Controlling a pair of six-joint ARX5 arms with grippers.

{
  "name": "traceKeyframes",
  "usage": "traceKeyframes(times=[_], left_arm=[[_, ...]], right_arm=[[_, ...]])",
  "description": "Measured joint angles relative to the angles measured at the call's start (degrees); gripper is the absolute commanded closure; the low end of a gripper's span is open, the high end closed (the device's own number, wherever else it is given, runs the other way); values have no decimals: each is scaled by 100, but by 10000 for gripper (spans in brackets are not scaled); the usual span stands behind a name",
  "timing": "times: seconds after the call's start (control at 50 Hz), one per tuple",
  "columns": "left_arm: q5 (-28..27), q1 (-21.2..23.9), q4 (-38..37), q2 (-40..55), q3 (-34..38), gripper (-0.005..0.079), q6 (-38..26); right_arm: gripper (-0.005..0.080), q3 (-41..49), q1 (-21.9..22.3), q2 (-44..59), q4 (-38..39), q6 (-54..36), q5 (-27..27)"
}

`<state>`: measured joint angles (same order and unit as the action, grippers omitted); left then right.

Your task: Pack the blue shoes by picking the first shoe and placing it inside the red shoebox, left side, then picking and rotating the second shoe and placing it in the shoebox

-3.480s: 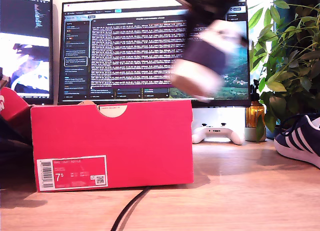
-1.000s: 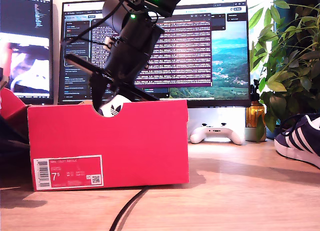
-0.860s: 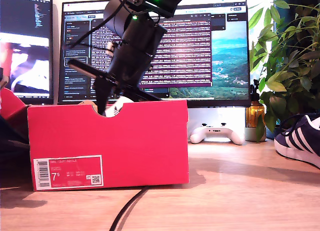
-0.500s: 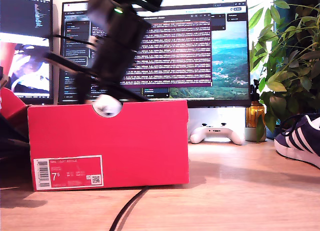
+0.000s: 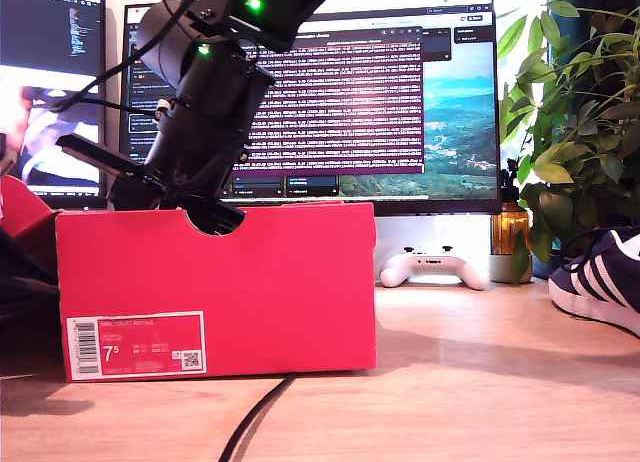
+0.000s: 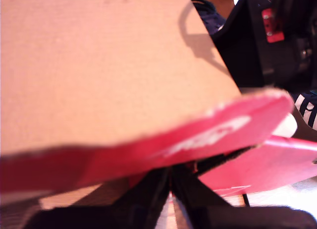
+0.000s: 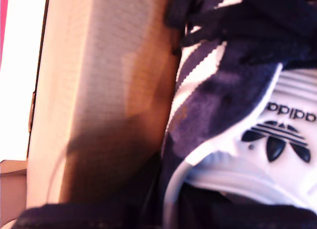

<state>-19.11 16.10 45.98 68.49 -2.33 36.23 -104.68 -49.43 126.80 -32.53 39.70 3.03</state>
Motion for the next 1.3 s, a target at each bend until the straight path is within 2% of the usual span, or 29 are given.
traceKeyframes(times=[0.14, 0.18, 0.38, 0.58, 0.78, 1.1, 1.2, 1.3], left_arm=[[-24, 0, -11, 0, 0, 764, -24], [-28, 2, -11, 0, 0, 764, -24], [-28, 2, -11, 0, 0, 764, -24], [-26, 2, -13, 0, 0, 764, -26], [-31, 2, -13, 0, 0, 764, -26], [-28, 2, -13, 0, 0, 764, -26], [-31, 2, -13, 0, 0, 764, -26], [-28, 2, -15, 0, 0, 764, -26]], right_arm=[[372, -87, 55, 17, -232, -94, 103], [340, -129, 76, 22, -328, -129, 153], [341, -651, 114, 74, -960, -407, 210], [341, -1803, 181, 142, -1676, -535, 96], [341, -2948, 278, 136, -2736, -822, -197], [341, -3075, 623, 136, -4496, -866, -302], [341, -3075, 772, 136, -4553, -697, -529], [341, -3075, 949, 136, -4555, -105, -796]])
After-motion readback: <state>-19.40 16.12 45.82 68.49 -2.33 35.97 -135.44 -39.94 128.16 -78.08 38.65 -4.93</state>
